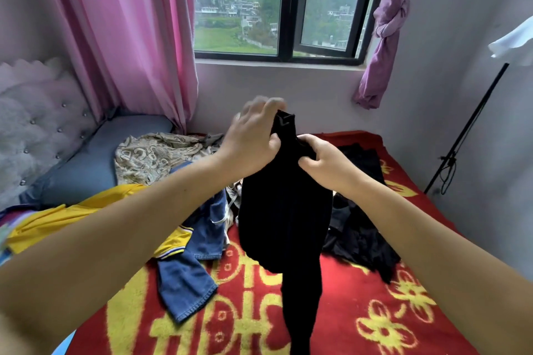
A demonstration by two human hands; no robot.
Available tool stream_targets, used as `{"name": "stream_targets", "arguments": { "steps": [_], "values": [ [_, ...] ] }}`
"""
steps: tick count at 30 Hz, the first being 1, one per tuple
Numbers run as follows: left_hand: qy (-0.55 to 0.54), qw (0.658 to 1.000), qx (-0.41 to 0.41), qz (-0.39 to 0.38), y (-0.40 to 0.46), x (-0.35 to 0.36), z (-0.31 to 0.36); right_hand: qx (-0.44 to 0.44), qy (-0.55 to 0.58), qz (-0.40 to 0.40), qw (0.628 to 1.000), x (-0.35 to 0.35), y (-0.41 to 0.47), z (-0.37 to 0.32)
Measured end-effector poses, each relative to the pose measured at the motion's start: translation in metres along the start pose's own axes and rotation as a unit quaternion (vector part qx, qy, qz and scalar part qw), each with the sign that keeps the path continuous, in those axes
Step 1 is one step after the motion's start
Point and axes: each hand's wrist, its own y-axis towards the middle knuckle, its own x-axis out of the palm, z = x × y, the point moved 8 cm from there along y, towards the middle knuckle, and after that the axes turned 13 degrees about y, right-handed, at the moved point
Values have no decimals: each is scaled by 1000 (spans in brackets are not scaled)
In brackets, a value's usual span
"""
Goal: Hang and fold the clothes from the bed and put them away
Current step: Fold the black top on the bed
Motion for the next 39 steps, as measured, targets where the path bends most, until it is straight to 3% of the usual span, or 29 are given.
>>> {"name": "stream_targets", "arguments": {
  "steps": [2, 4, 9, 14, 18, 21, 24, 27, 30, 33, 36, 39],
  "values": [
    [148, 981, 123, -40, 6, 3, 10, -3, 30, 1, 1000, -2, -1, -3],
    [173, 963, 143, -151, 7, 22, 11, -25, 44, -1, 999, 0, -3, -10],
    [2, 972, 51, -230, 6, 37, 8, -66, 32, 23, 997, -8, -14, -18],
    [-71, 976, 37, -202, 36, 19, 28, -112, -38, 140, 983, -10, -51, 13],
    [-48, 968, 69, -236, 51, 17, 38, -38, 110, 155, 981, -5, -62, 55],
    [-52, 962, 67, -260, 51, 25, 36, 45, 150, 122, 980, 9, -66, 102],
    [-78, 956, 58, -275, 56, 27, 26, 148, 125, 80, 978, 29, -81, 158],
    [-8, 951, 73, -301, 61, 39, 4, 182, 27, 79, 980, 6, -72, 187],
    [105, 950, 70, -284, 67, 64, -34, 160, -41, 116, 979, -47, -36, 188],
    [179, 960, 28, -215, 81, 80, -72, 128, -118, 123, 977, -85, 4, 179],
    [171, 980, 7, -103, 106, 82, -85, 69, -200, 167, 963, -109, 26, 155],
    [117, 992, 51, -15, 108, 77, -79, 36, -249, 161, 954, -116, 23, 145]
  ]
}}
